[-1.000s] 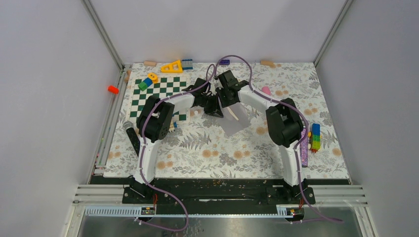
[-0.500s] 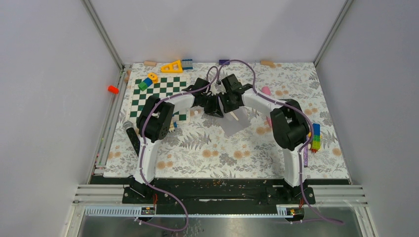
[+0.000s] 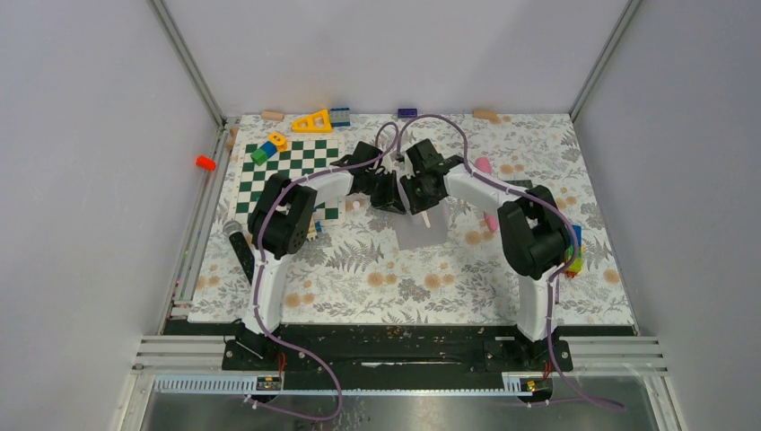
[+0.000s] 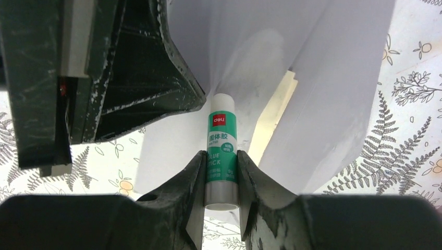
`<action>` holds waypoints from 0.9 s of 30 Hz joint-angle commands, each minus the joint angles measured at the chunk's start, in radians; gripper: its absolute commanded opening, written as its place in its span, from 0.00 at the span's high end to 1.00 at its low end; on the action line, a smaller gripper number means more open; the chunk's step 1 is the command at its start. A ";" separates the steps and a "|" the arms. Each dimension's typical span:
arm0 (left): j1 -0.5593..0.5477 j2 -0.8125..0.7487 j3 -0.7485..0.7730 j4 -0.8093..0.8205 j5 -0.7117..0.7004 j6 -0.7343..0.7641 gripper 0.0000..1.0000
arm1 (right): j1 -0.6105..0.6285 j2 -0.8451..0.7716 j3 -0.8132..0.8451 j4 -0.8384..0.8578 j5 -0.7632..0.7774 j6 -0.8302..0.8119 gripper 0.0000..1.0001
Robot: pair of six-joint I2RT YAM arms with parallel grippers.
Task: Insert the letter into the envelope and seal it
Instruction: Paint the envelope at the center of the board.
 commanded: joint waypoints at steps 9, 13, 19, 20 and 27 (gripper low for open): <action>0.003 0.006 0.018 -0.012 -0.054 0.034 1.00 | 0.004 -0.128 -0.039 -0.076 -0.014 -0.075 1.00; 0.003 0.002 0.017 -0.011 -0.055 0.033 1.00 | 0.004 -0.181 -0.033 -0.090 -0.018 -0.088 1.00; 0.003 -0.029 0.014 0.004 -0.027 0.029 1.00 | -0.023 -0.281 -0.056 -0.088 -0.053 -0.095 1.00; 0.003 -0.038 0.016 0.006 -0.020 0.029 1.00 | -0.032 -0.297 -0.066 -0.088 -0.076 -0.096 1.00; 0.032 -0.139 0.006 0.065 0.080 0.009 0.69 | -0.125 -0.417 -0.141 -0.079 -0.266 -0.137 1.00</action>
